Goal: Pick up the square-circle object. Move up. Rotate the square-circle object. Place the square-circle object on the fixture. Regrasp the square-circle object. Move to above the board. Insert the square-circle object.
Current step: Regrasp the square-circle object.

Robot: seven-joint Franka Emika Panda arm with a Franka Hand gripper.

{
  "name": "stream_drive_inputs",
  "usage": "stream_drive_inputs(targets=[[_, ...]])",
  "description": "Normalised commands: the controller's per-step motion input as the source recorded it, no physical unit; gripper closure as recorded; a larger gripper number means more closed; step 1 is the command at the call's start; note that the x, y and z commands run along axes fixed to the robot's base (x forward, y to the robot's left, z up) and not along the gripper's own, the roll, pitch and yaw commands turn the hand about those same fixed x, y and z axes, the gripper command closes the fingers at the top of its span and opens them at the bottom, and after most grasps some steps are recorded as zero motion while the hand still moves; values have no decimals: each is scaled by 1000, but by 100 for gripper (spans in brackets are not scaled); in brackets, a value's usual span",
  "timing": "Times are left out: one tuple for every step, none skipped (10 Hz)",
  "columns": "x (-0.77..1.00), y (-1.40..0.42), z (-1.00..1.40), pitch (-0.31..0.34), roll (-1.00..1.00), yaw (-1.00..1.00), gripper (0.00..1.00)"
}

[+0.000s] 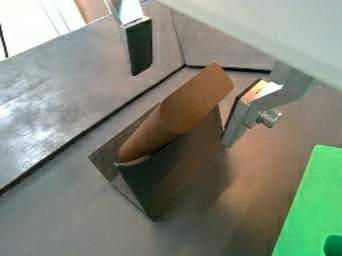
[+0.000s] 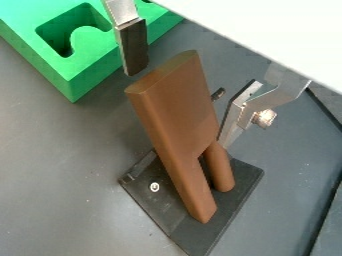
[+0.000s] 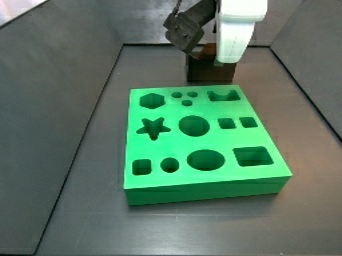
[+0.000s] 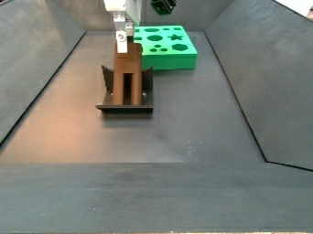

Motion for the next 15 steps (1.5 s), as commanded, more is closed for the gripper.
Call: stream_drive_inputs(targets=[[80, -11, 3, 203, -37, 64, 0], [80, -11, 3, 203, -37, 64, 0], [80, -11, 3, 203, -37, 64, 0], [80, -11, 3, 203, -37, 64, 0], [80, -11, 3, 203, -37, 64, 0], [80, -11, 3, 203, -37, 64, 0], [80, -11, 3, 203, -37, 64, 0], [80, -11, 3, 203, -37, 64, 0], [80, -11, 3, 203, -37, 64, 0], [80, -11, 3, 203, -37, 64, 0], [80, -11, 3, 203, -37, 64, 0], [80, -11, 3, 203, -37, 64, 0], [80, -11, 3, 203, -37, 64, 0], [80, -11, 3, 203, -37, 64, 0], [0, 500, 167, 0, 0, 0, 100]])
